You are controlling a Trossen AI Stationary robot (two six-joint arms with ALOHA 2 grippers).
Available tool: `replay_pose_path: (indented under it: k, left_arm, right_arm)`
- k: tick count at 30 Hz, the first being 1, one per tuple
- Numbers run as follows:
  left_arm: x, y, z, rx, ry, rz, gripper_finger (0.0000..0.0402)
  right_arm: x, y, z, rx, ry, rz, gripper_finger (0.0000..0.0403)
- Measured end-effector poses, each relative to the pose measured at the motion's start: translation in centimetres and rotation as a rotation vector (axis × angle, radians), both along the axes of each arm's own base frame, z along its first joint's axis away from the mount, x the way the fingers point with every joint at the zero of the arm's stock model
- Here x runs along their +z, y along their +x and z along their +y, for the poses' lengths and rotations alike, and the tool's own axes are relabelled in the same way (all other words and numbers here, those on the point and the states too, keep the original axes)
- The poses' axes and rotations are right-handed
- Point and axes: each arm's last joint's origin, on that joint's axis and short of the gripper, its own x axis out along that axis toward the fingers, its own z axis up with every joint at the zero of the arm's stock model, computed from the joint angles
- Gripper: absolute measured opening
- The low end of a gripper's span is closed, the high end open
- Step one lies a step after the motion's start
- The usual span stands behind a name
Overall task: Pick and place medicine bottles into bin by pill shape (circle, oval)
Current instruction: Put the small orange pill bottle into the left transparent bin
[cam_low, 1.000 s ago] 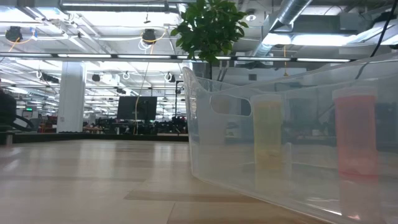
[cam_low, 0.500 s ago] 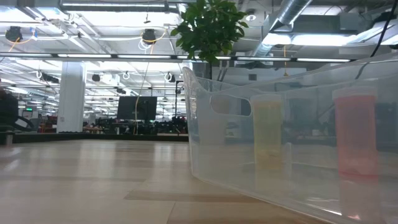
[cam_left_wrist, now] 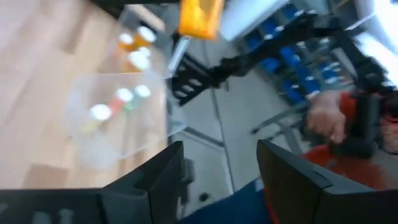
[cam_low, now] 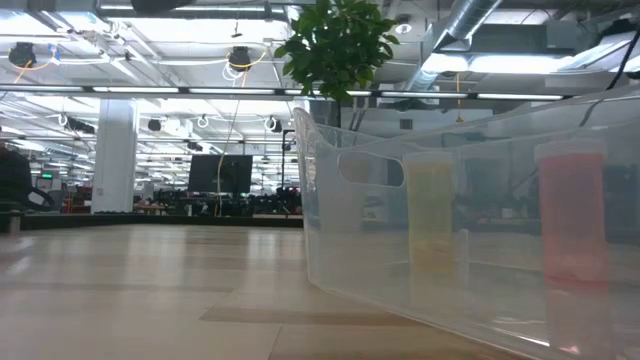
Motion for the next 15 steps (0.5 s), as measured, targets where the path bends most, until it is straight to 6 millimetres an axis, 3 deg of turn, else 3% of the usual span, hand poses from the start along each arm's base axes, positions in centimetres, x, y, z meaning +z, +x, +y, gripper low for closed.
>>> replay_pose_path:
  k: [6,15]
  left_arm:
    - [-0.2,-0.5,0.6,0.093,0.092,0.016,0.0198]
    - [-0.1,-0.5,1.6,0.133,0.123,0.014,0.0198]
  right_arm:
    - [-1.4,-3.0,3.7,-0.109,-0.114,0.208,0.0116]
    - [-6.5,-2.6,10.2,-0.156,-0.143,0.387,0.0117]
